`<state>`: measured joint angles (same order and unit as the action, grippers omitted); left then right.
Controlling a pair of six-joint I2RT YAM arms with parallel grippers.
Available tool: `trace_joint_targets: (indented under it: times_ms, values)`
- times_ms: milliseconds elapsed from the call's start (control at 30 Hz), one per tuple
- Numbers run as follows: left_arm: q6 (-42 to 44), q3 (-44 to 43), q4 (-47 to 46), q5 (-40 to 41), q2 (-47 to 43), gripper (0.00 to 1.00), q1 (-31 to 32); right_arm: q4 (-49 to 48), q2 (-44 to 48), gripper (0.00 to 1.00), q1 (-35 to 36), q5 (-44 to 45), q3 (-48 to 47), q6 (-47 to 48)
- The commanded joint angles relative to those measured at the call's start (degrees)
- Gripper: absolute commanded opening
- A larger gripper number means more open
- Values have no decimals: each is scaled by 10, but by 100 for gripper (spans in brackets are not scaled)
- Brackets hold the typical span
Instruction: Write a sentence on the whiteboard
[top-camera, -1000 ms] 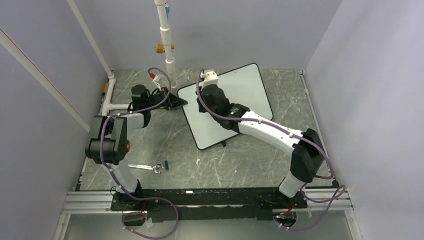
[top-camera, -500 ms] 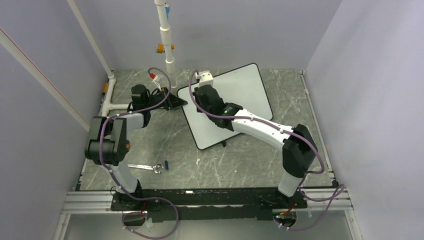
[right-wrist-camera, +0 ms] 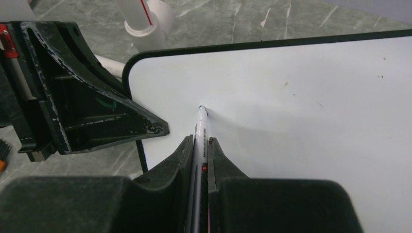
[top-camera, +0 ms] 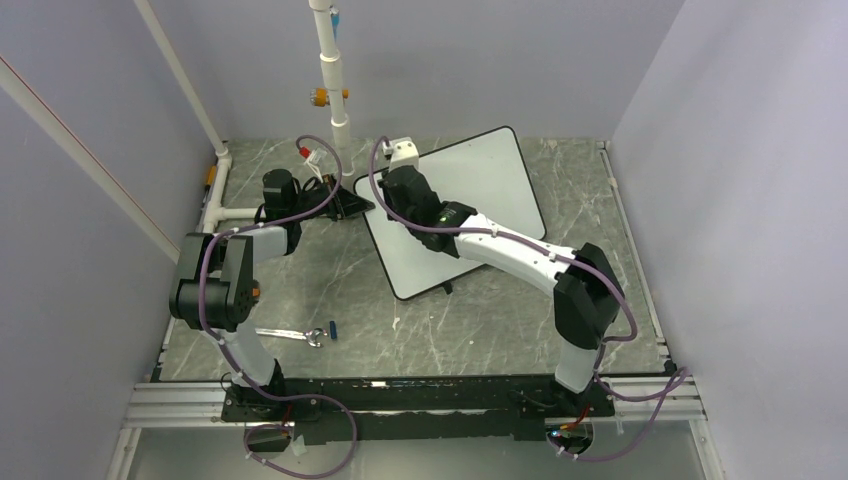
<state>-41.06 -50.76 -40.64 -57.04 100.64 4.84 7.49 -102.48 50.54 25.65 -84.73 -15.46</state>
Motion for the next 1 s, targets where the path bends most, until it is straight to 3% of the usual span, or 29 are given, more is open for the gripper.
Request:
trace_joint_targets:
  times_ms: [0,500,967]
  values:
    - [62,-14,-10,10,-19,0,3,-18,-10,0,2,-1,-28,9]
    - [73,-17,5,13,-23,0,4,-27,-2,0,15,-38,16,4]
    - [78,-17,11,17,-24,0,3,-24,33,0,36,-19,85,-12]
